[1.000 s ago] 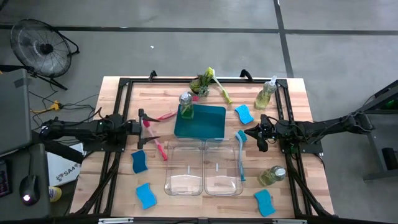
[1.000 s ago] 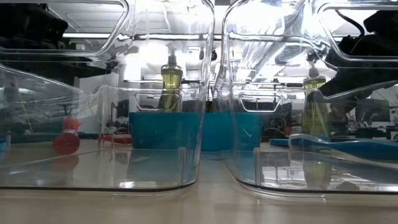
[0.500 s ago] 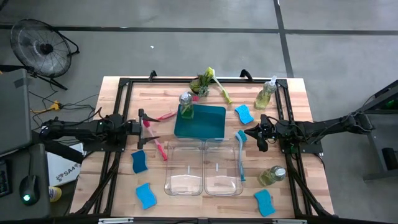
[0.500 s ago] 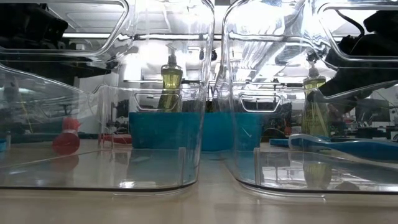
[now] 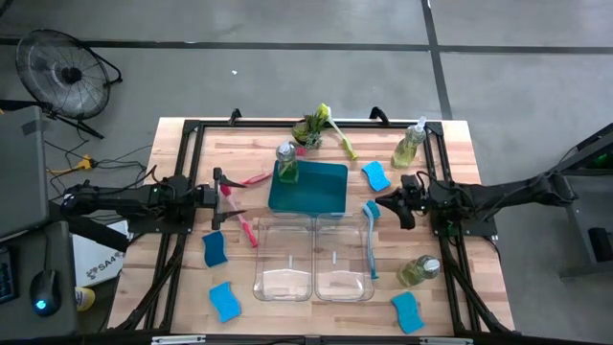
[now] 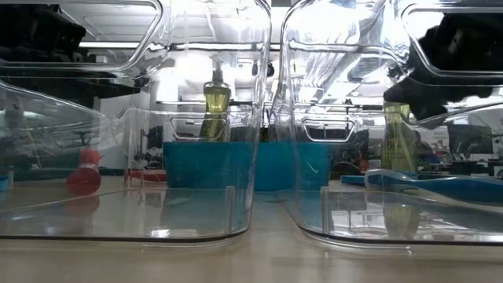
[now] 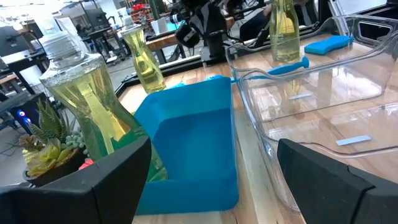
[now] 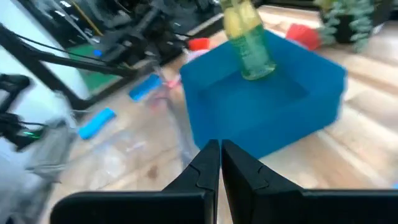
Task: Pick & Place Kitchen Sink Supplies
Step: Put the green dish soap into the blue bin
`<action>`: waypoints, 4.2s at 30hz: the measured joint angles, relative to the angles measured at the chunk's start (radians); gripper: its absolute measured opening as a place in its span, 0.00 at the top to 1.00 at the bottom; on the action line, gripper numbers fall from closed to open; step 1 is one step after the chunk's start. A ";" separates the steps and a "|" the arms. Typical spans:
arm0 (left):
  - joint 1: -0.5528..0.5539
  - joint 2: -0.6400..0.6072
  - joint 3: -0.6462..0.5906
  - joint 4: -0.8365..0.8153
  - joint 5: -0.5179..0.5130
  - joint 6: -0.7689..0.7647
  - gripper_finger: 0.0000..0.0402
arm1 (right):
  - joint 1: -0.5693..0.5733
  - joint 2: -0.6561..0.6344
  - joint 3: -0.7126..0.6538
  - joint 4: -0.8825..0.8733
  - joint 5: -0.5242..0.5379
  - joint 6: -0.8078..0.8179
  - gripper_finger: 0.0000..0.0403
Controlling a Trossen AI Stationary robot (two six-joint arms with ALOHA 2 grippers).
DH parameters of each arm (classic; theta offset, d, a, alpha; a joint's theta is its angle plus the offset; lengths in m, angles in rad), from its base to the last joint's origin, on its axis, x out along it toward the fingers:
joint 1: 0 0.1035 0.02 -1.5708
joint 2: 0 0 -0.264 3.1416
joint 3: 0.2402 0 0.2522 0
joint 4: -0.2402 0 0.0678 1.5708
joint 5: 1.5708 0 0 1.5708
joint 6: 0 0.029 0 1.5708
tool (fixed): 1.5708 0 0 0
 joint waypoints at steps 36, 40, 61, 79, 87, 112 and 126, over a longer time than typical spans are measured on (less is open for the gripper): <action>0.000 0.000 0.000 0.000 0.000 0.000 0.14 | -0.072 0.265 0.287 -0.745 0.690 0.441 0.46; 0.000 0.000 0.000 0.000 0.000 0.000 0.14 | -0.095 0.309 0.287 -0.717 0.692 0.443 0.40; 0.000 0.000 0.000 -0.001 0.001 0.000 0.14 | -0.139 0.446 0.287 -0.627 0.915 0.437 0.15; 0.000 0.000 0.000 -0.001 0.001 0.000 0.14 | -0.315 0.541 0.287 -0.372 0.922 0.280 0.15; 0.000 0.000 0.000 -0.001 0.001 0.000 0.14 | -0.361 0.563 0.287 -0.335 0.963 0.228 0.15; 0.000 0.000 0.000 -0.001 0.001 0.000 0.14 | -0.408 0.562 0.287 -0.114 1.060 0.012 0.15; 0.000 0.000 0.000 -0.001 0.001 0.000 0.14 | -0.477 0.562 0.288 -0.047 0.981 0.011 0.26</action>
